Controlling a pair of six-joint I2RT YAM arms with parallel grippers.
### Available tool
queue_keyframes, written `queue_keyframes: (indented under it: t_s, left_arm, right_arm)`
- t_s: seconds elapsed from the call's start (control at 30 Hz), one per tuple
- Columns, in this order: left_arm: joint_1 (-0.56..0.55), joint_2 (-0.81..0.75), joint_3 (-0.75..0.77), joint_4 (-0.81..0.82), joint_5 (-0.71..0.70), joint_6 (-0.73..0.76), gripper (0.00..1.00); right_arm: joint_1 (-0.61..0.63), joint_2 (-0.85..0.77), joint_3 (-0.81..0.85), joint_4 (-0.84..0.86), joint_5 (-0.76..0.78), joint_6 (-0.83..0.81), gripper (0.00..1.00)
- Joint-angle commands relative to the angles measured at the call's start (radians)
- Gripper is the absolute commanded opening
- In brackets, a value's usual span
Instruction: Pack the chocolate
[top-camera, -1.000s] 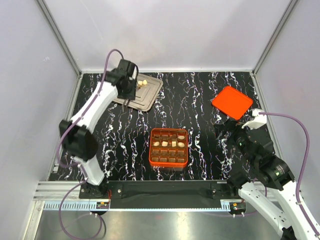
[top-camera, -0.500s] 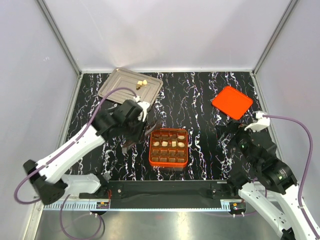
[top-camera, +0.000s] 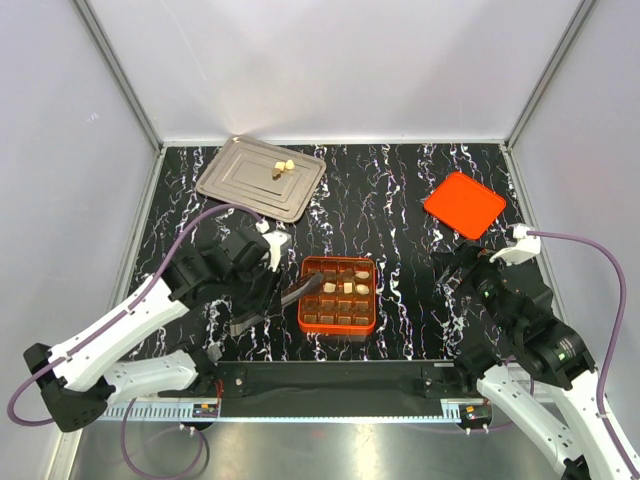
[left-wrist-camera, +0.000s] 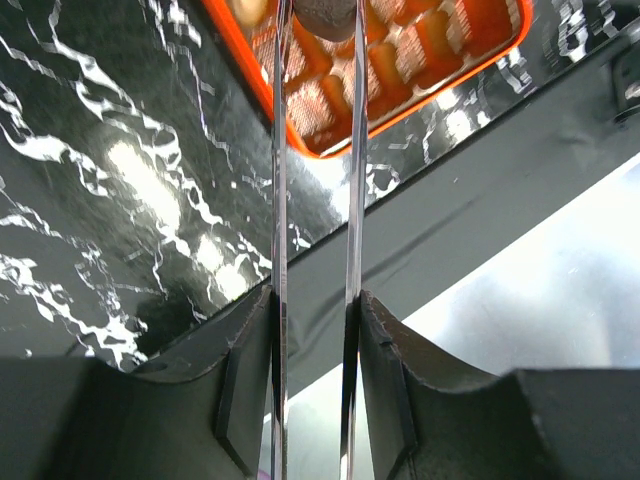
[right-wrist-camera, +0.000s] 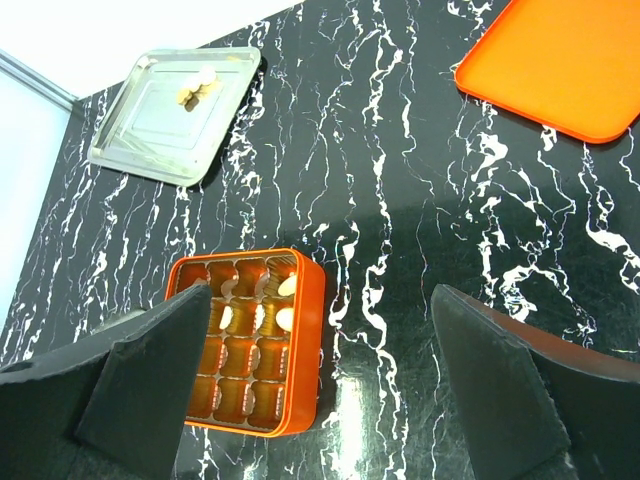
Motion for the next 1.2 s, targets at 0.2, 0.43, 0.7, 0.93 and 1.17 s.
queue_keyframes:
  t_s: [0.2,0.43,0.7,0.93,1.17]
  left_arm:
    - [-0.009,0.020,-0.033,0.042,-0.009,-0.029,0.40]
    - [-0.009,0.048,-0.050,0.056,-0.006,-0.029,0.40]
    - [-0.010,0.065,-0.045,0.042,-0.018,-0.022,0.44]
    - [-0.010,0.085,0.004,0.016,-0.056,-0.015,0.46]
    - [-0.009,0.148,0.290,-0.030,-0.217,-0.014,0.49]
  right_arm:
    - [0.004,-0.014,0.046,-0.016,0.027,0.004,1.00]
    - [0.004,-0.027,0.057,-0.026,0.035,0.000,1.00]
    - [0.004,-0.030,0.054,-0.024,0.033,0.001,0.99]
    - [0.003,-0.033,0.054,-0.024,0.035,0.000,1.00]
    - [0.003,-0.038,0.057,-0.024,0.039,0.000,1.00]
